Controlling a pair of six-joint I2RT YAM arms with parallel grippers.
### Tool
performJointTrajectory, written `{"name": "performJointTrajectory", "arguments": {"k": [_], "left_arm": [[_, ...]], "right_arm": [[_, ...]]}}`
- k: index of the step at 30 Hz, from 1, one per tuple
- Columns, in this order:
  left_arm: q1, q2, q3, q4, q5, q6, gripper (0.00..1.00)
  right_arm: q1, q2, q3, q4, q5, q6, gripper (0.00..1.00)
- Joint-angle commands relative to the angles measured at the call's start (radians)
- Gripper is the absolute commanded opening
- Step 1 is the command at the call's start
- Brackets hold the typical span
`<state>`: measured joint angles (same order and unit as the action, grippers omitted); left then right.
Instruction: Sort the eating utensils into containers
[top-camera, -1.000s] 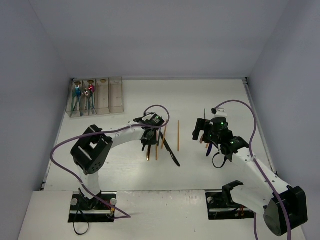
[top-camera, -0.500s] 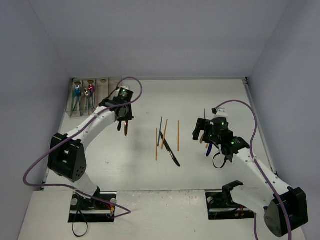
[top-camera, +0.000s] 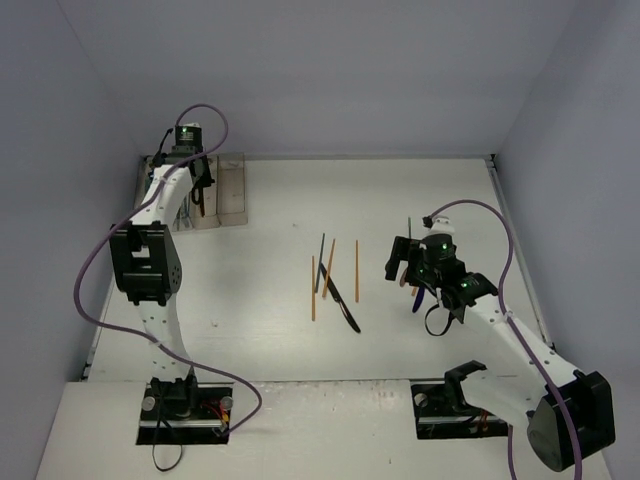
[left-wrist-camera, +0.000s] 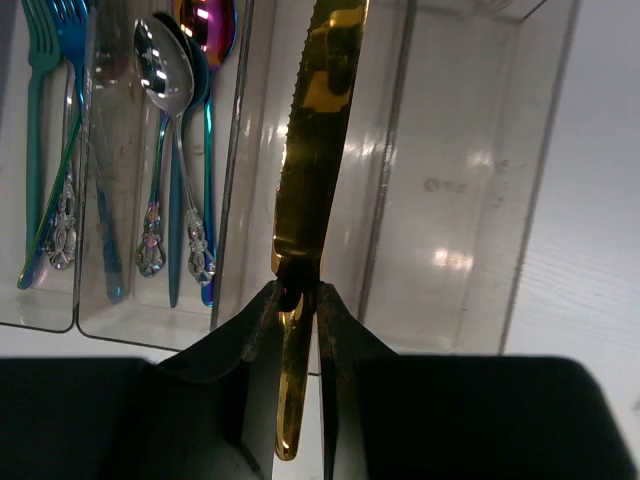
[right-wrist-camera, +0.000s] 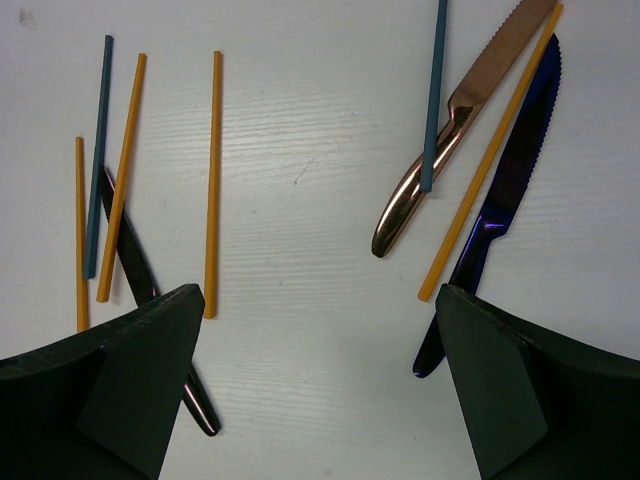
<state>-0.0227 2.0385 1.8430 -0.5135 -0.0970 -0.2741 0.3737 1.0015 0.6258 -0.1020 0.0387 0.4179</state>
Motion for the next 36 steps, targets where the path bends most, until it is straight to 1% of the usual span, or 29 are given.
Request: {"name": "performJointTrajectory", "arguments": {"k": [1, 2, 4, 10, 13, 14, 15, 19, 25, 28, 29, 33, 35, 36], "left_arm": [[0.019, 0.091, 0.18, 0.026, 0.037, 0.075, 0.0], [0.049, 0.126, 0.198, 0.024, 0.04, 0.076, 0.0], [0.064, 0.16, 0.249, 0.027, 0.055, 0.084, 0.0], [0.069, 0.219, 0.299, 0.071, 0.071, 0.118, 0.0], [0.069, 0.249, 0.318, 0.067, 0.094, 0.119, 0.0], [0.07, 0.249, 0.316, 0.068, 0.095, 0.115, 0.02], [0.069, 0.251, 0.31, 0.07, 0.096, 0.108, 0.05], [0.069, 0.225, 0.249, 0.112, 0.097, 0.086, 0.28], [0.066, 0.144, 0.176, 0.164, 0.097, 0.065, 0.52], [0.062, 0.087, 0.16, 0.168, 0.125, 0.055, 0.58], [0.057, 0.063, 0.154, 0.168, 0.129, 0.053, 0.6], [0.031, -0.077, 0.09, 0.168, 0.125, 0.042, 0.61], [-0.014, -0.14, 0.05, 0.168, 0.128, 0.03, 0.61], [-0.024, -0.196, 0.009, 0.167, 0.128, 0.027, 0.61]], "right_arm": [[0.001, 0.025, 0.012, 0.03, 0.018, 0.009, 1.0], [0.001, 0.03, 0.014, 0.029, 0.015, 0.009, 1.0], [-0.001, 0.032, 0.012, 0.028, 0.011, 0.009, 1.0], [0.0, 0.047, 0.014, 0.028, 0.027, 0.014, 1.0], [0.001, 0.065, 0.021, 0.028, 0.049, 0.022, 1.0], [0.001, 0.067, 0.023, 0.028, 0.06, 0.026, 1.0], [0.001, 0.072, 0.028, 0.028, 0.078, 0.034, 1.0], [0.0, 0.084, 0.039, 0.025, 0.142, 0.062, 1.0], [-0.007, 0.108, 0.04, 0.01, 0.21, 0.101, 0.99], [-0.014, 0.122, 0.04, 0.0, 0.241, 0.12, 0.99], [-0.022, 0.127, 0.04, -0.004, 0.243, 0.128, 0.97], [-0.076, 0.143, 0.043, -0.024, 0.243, 0.156, 0.91], [-0.101, 0.152, 0.049, -0.03, 0.233, 0.164, 0.84], [-0.122, 0.165, 0.051, -0.033, 0.23, 0.168, 0.83]]}}
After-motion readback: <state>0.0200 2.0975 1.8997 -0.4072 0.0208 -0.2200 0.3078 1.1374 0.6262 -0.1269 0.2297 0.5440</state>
